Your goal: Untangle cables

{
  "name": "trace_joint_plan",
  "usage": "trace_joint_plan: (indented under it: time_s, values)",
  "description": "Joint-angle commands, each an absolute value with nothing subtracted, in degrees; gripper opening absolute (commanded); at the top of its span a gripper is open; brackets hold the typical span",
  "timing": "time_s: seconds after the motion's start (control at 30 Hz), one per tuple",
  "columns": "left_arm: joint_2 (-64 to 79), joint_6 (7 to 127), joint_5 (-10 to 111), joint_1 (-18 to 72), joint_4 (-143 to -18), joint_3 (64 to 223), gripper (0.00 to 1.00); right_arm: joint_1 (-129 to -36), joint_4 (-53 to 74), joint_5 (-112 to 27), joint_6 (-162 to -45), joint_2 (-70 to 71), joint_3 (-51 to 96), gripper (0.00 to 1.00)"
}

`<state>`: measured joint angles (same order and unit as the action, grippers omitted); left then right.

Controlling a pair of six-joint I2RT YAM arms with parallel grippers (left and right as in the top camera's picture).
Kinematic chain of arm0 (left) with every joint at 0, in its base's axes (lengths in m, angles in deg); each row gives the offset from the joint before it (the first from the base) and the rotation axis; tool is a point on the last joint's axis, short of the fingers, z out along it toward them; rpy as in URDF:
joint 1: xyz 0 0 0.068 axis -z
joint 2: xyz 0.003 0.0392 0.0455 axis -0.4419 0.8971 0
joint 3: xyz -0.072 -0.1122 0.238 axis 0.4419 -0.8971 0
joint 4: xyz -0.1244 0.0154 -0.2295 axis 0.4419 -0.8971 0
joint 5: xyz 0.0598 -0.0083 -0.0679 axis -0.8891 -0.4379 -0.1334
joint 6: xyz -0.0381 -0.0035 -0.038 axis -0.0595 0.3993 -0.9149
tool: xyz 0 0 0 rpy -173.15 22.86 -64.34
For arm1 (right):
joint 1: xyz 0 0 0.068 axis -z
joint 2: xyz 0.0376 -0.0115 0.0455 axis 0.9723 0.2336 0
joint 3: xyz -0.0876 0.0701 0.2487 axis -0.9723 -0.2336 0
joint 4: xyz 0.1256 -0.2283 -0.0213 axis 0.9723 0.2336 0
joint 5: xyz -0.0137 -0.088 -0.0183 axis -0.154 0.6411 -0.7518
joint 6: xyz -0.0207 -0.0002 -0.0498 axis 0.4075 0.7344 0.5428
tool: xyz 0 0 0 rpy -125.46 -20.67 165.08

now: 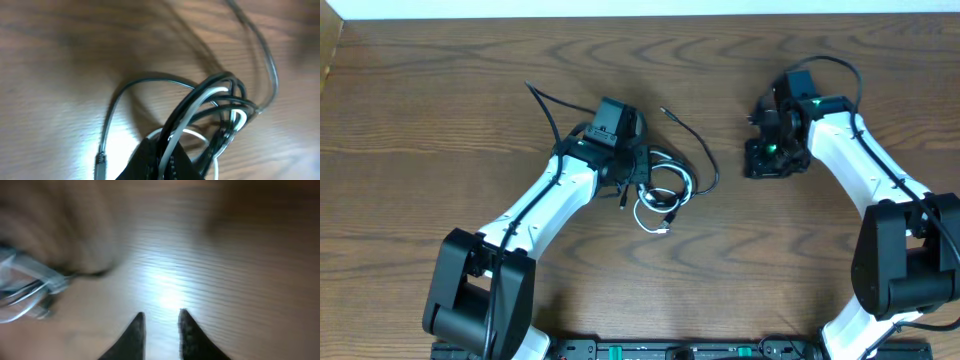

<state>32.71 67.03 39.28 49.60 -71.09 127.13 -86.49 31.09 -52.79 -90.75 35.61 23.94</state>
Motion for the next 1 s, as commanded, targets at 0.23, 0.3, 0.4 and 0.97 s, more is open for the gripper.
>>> trace_joint_plan:
  time_s: [0.23,0.3,0.4,0.97]
  values:
    - [31.7,61.9,74.9,48.4,-47.7,127.8,0.07,-87.1,30.7,-76.3,-78.0,27.2,30.7,0.42]
    - [31.7,57.7,76.4,47.7,-44.2,127.8,0.07,-87.0,30.7,-74.5,-78.6,27.1,30.7,0.44]
    - [31.7,51.0,77.3,46.7,-40.4,127.8,0.07,-87.2,30.8,-65.2,-83.9,27.1,30.7,0.44]
    - [31.7,41.6,82.0,46.5,-34.2,127.8,0.07,-89.2,26.8,-45.0,-103.2,27.5,27.7,0.01]
